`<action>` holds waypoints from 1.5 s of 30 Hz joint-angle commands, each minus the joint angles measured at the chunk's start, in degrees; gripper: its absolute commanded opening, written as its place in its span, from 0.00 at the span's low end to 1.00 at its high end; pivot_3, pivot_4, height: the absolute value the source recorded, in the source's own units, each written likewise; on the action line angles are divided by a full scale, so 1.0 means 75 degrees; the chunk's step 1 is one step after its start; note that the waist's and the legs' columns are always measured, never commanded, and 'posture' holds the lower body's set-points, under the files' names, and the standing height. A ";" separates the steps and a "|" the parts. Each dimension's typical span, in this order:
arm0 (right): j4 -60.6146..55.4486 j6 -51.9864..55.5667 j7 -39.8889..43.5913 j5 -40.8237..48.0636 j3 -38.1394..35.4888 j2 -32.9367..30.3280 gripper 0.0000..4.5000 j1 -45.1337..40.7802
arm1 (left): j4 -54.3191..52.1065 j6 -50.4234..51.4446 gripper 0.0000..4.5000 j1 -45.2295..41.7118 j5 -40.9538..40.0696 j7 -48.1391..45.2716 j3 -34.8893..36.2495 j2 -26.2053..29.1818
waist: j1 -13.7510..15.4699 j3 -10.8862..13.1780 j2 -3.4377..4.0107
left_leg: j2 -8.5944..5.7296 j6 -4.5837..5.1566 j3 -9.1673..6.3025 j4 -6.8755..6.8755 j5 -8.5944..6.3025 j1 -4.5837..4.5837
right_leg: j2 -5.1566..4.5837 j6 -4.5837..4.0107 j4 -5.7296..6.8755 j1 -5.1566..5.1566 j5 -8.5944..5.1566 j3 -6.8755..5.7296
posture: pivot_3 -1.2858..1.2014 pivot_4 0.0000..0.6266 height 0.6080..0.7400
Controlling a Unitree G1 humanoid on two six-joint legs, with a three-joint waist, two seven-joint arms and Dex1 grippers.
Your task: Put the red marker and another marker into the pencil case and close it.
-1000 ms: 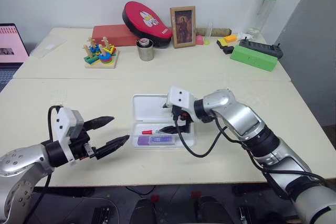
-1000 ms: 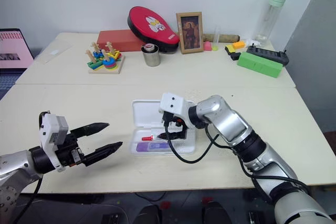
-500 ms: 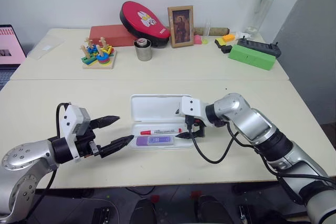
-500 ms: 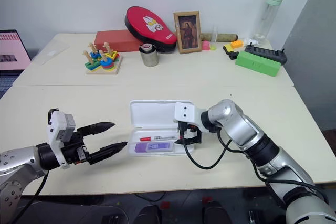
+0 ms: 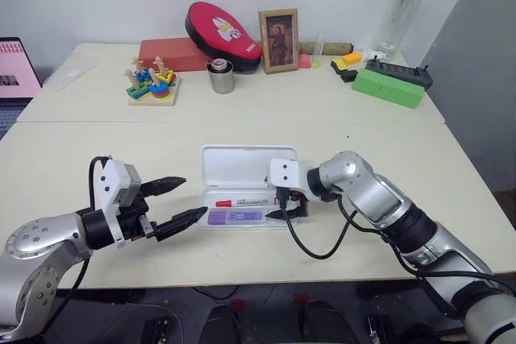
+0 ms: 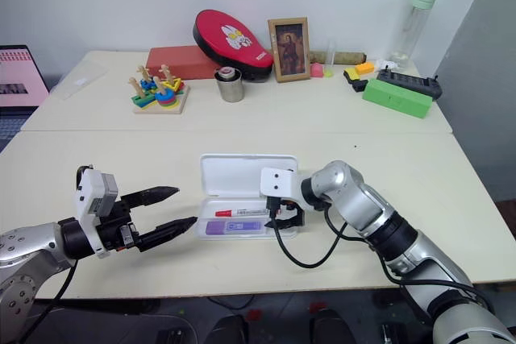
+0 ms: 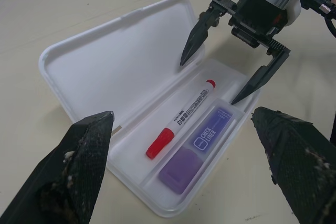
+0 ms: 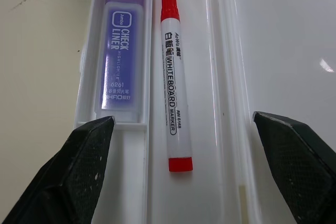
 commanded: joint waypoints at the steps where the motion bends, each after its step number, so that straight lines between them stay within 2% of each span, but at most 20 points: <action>1: -0.0233 0.0083 0.0006 0.0107 -0.0267 0.0076 0.99 -0.0001 | -0.0109 0.0018 1.00 -0.0068 -0.0133 -0.0059 0.0037 0.0106 | -0.0001 0.0000 0.0000 | 0.0000 0.0000 0.0000 0.0000 0.0000 0.0000 | 0.0000 0.0000 0.0000 0.0000 0.0000 0.0000 | 0.52 0.24 1.00; 6: -0.0807 0.0457 0.0325 0.0655 -0.0924 -0.0232 0.99 0.0010 | -0.0106 -0.0004 1.00 -0.0199 -0.0138 -0.0035 -0.0005 0.0092 | 0.0028 0.0000 -0.0001 | -0.0001 0.0000 0.0000 0.0000 0.0000 -0.0002 | -0.0001 0.0000 -0.0001 0.0000 0.0000 0.0000 | 0.52 0.24 1.00; 9: -0.1455 0.1059 0.0527 0.1555 -0.1871 -0.0460 0.99 0.0113 | -0.0104 -0.0063 1.00 -0.0604 -0.0185 0.0096 -0.0199 -0.0068 | 0.0092 -0.0001 -0.0002 | -0.0001 0.0000 -0.0001 0.0001 0.0000 -0.0003 | 0.0000 0.0000 0.0000 0.0003 0.0000 0.0000 | 0.52 0.24 1.00; 13: -0.1890 0.2055 0.0215 0.2235 -0.3045 -0.0774 0.99 0.0218 | -0.0125 -0.0129 1.00 -0.1296 -0.0199 0.0320 -0.0701 -0.0443 | 0.0146 -0.0007 -0.0012 | -0.0001 0.0000 0.0000 0.0002 0.0000 0.0001 | 0.0000 0.0001 -0.0002 0.0012 0.0001 0.0000 | 0.52 0.24 1.00; 16: -0.1817 0.2522 -0.0349 0.2089 -0.3446 -0.1145 0.99 0.0387 | -0.0007 -0.0349 1.00 -0.1885 -0.0054 0.0504 -0.1158 -0.0866 | 0.0208 -0.0015 -0.0026 | -0.0004 0.0000 -0.0002 0.0008 0.0000 -0.0002 | -0.0001 0.0005 -0.0004 0.0015 0.0004 -0.0001 | 0.52 0.24 1.00; 18: -0.1585 0.3033 -0.1047 0.2055 -0.3875 -0.1033 0.99 0.0385 | 0.0085 -0.0479 1.00 -0.2251 0.0034 0.0603 -0.1474 -0.1162 | 0.0211 -0.0016 -0.0026 | -0.0009 0.0000 -0.0002 0.0011 0.0000 -0.0002 | -0.0003 0.0008 -0.0006 0.0019 0.0006 0.0000 | 0.52 0.24 1.00; 21: -0.0482 0.3783 -0.2891 0.1446 -0.4544 -0.0611 0.99 0.0231 | 0.0338 -0.0735 1.00 -0.2792 0.0255 0.0607 -0.2044 -0.1619 | 0.0160 -0.0018 -0.0028 | -0.0006 0.0001 -0.0001 0.0012 0.0001 -0.0001 | 0.0000 0.0012 -0.0003 0.0020 0.0008 0.0003 | 0.52 0.24 1.00; 23: -0.0025 0.3927 -0.3635 0.1152 -0.4707 -0.0502 0.99 0.0297 | 0.0523 -0.0872 1.00 -0.3042 0.0398 0.0557 -0.2318 -0.1825 | 0.0165 -0.0019 -0.0028 | -0.0007 0.0001 -0.0001 0.0014 0.0002 -0.0001 | 0.0001 0.0018 -0.0001 0.0020 0.0013 0.0007 | 0.52 0.24 1.00; 28: 0.0521 0.3775 -0.4491 0.0982 -0.4815 -0.0208 0.99 0.0739 | 0.0958 -0.1232 1.00 -0.3618 0.0687 0.0525 -0.2753 -0.2255 | 0.0152 -0.0016 -0.0022 | -0.0010 0.0002 -0.0001 0.0012 0.0001 -0.0006 | 0.0001 0.0017 0.0000 0.0018 0.0014 0.0009 | 0.52 0.24 1.00; 34: 0.0773 0.3665 -0.4741 0.1105 -0.4673 0.0054 0.99 0.1021 | 0.1189 -0.1425 1.00 -0.3830 0.0895 0.0532 -0.2998 -0.2503 | 0.0136 -0.0016 -0.0014 | -0.0012 0.0004 0.0000 0.0007 0.0000 -0.0007 | 0.0001 0.0017 -0.0007 0.0017 0.0014 0.0015 | 0.52 0.24 1.00; 37: 0.1001 0.3502 -0.4813 0.1043 -0.4582 0.0037 0.88 0.1038 | 0.1181 -0.1449 1.00 -0.3823 0.0930 0.0558 -0.3006 -0.2552 | 0.0145 -0.0016 -0.0014 | -0.0012 0.0004 0.0000 0.0012 0.0001 -0.0006 | 0.0001 0.0017 -0.0003 0.0019 0.0014 0.0014 | 0.52 0.24 1.00; 40: 0.0973 0.3508 -0.4798 0.1081 -0.4530 0.0005 0.69 0.1054 | 0.1180 -0.1465 1.00 -0.3770 0.0940 0.0539 -0.2954 -0.2517 | 0.0146 -0.0016 -0.0013 | -0.0011 0.0004 -0.0001 0.0015 0.0001 -0.0003 | 0.0001 0.0022 -0.0001 0.0024 0.0017 0.0013 | 0.52 0.24 1.00; 41: 0.0940 0.3522 -0.4786 0.1087 -0.4504 -0.0015 0.67 0.1060 | 0.1183 -0.1478 1.00 -0.3754 0.0945 0.0534 -0.2945 -0.2501 | 0.0147 -0.0016 -0.0013 | -0.0012 0.0004 -0.0001 0.0016 0.0001 -0.0003 | 0.0001 0.0023 -0.0001 0.0025 0.0017 0.0013 | 0.52 0.24 1.00; 42: 0.0915 0.3530 -0.4785 0.1095 -0.4493 -0.0026 0.59 0.1061 | 0.1183 -0.1485 1.00 -0.3747 0.0946 0.0534 -0.2939 -0.2494 | 0.0150 -0.0016 -0.0013 | -0.0012 0.0004 -0.0001 0.0019 0.0001 -0.0003 | 0.0001 0.0025 -0.0001 0.0026 0.0018 0.0014 | 0.52 0.24 1.00; 45: 0.0877 0.3538 -0.4784 0.1103 -0.4465 -0.0061 0.43 0.1061 | 0.1184 -0.1493 1.00 -0.3745 0.0955 0.0558 -0.2940 -0.2504 | 0.0165 -0.0016 -0.0013 | -0.0012 0.0003 -0.0001 0.0021 0.0002 -0.0004 | 0.0001 0.0027 -0.0002 0.0029 0.0019 0.0012 | 0.52 0.24 1.00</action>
